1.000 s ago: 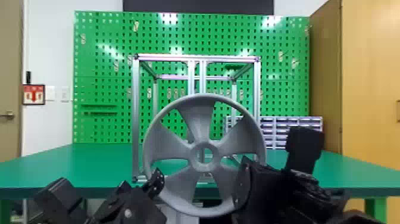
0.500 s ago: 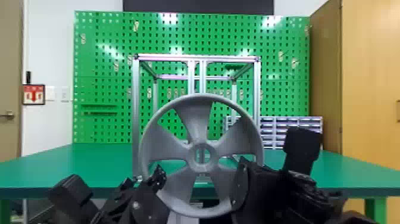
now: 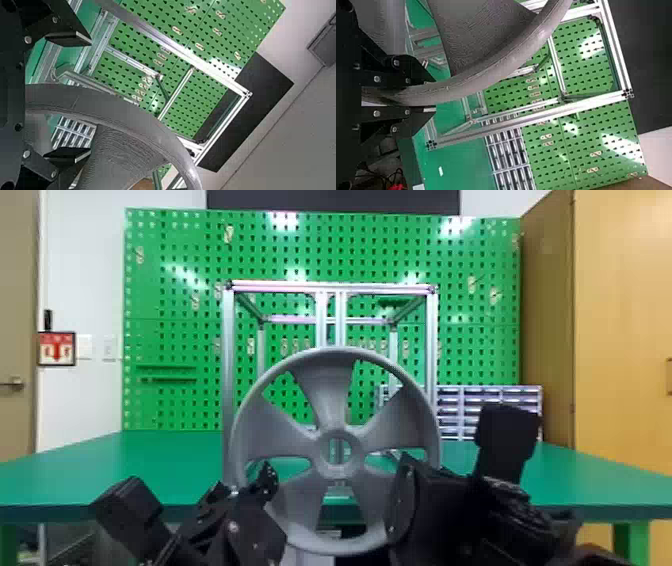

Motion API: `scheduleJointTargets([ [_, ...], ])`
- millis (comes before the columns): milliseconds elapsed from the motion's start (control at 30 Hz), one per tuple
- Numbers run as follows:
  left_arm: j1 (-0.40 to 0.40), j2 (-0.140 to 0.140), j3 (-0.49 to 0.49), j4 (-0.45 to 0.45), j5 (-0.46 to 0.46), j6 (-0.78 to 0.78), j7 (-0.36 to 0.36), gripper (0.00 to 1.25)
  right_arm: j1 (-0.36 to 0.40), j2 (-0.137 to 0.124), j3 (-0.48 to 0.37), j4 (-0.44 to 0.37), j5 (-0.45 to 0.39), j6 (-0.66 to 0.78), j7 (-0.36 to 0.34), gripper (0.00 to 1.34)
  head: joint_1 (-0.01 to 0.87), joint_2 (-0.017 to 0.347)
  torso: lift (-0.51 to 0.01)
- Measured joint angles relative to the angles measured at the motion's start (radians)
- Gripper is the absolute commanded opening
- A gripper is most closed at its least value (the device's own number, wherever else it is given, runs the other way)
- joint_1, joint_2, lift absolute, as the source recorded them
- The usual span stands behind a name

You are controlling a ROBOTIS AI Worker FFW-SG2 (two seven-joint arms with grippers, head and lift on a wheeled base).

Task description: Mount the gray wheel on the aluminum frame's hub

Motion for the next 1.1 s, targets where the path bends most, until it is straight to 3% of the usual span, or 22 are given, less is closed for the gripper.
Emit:
scheduleJointTargets([
  [533,-0.002,-0.004,-0.005,0.002,-0.006,-0.011,0.000,0.40,0.003,0.000,-0.002,0.000,-0.003,-0.003,0.000,0.25,-0.005,0.006,-0.499],
  [1100,-0.015,-0.004,-0.019,-0.004,-0.033,-0.008,0.061,0.36,-0.001,0.000,-0.003,0.002,0.003,-0.011,0.000,0.25,-0.005,0.006,-0.499],
])
